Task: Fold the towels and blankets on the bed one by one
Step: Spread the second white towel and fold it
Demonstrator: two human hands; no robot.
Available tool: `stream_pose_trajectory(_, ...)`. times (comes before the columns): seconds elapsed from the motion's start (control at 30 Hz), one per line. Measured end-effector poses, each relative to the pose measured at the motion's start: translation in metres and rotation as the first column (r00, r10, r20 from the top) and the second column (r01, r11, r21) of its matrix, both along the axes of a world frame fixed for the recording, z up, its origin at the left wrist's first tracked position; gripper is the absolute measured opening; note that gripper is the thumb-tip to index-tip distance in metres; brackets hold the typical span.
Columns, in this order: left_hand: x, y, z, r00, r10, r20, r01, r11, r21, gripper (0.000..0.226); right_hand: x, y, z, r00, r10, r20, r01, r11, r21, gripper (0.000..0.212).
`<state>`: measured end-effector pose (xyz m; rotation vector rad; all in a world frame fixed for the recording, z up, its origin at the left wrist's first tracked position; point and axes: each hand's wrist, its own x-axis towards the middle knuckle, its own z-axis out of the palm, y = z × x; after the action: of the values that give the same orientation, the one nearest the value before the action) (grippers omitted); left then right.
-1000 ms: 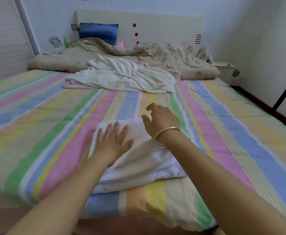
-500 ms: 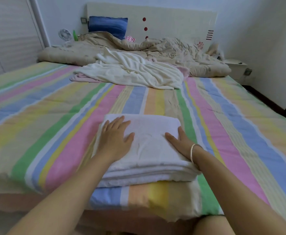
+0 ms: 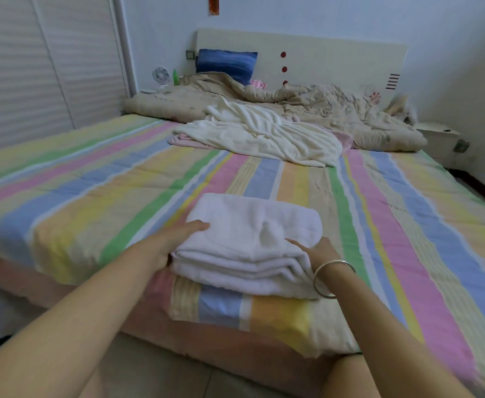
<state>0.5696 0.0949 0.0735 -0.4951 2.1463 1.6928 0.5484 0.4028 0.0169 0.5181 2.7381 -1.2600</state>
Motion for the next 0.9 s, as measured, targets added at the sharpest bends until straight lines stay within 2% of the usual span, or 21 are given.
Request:
stream_pose_trajectory(0.07,0.008,-0.025,0.009,0.997,0.08,-0.011,-0.08,0.997,-0.019,0.044,0.017,-0.046,0.022,0.999,-0.008,-0.038,0.007,1.0,-0.026,0.102)
stream_pose_trajectory(0.17,0.034,-0.092,0.015,0.967,0.255,-0.018,-0.255,0.967,-0.009,0.032,0.026,-0.128,0.043,0.994,0.102,-0.043,-0.105,0.992,-0.073,0.099)
stream_pose_trajectory(0.2,0.041,-0.12,0.011,0.946,0.323,-0.032,-0.323,0.946,0.015,0.037,0.026,-0.157,0.047,0.99,0.137,-0.047,-0.14,0.987,-0.081,0.095)
stream_pose_trajectory(0.27,0.064,-0.174,0.005,0.876,0.477,-0.07,-0.477,0.879,0.022,0.051,0.026,-0.216,0.05,0.972,0.225,-0.072,-0.23,0.97,-0.078,0.091)
stream_pose_trajectory(0.37,0.109,-0.263,-0.001,0.717,0.676,-0.17,-0.685,0.729,0.009,0.047,0.025,-0.321,0.053,0.917,0.371,-0.15,-0.391,0.909,-0.143,0.094)
stream_pose_trajectory(0.5,0.163,-0.356,-0.003,0.556,0.806,-0.204,-0.817,0.575,0.048,0.06,0.027,-0.438,0.056,0.822,0.537,-0.188,-0.568,0.753,-0.332,0.086)
stream_pose_trajectory(0.67,0.217,-0.452,0.0,0.331,0.917,-0.223,-0.918,0.368,0.15,0.06,0.017,-0.571,0.066,0.767,0.63,-0.125,-0.562,0.565,-0.604,0.072)
stream_pose_trajectory(0.8,0.243,-0.526,0.005,0.149,0.964,-0.222,-0.943,0.206,0.261,0.048,0.019,-0.681,0.081,0.709,0.677,-0.198,-0.62,0.465,-0.632,0.067)
stream_pose_trajectory(0.9,0.254,-0.574,0.014,0.096,0.965,-0.244,-0.943,0.167,0.288,0.053,0.021,-0.745,0.095,0.68,0.672,-0.293,-0.694,0.462,-0.553,0.05)
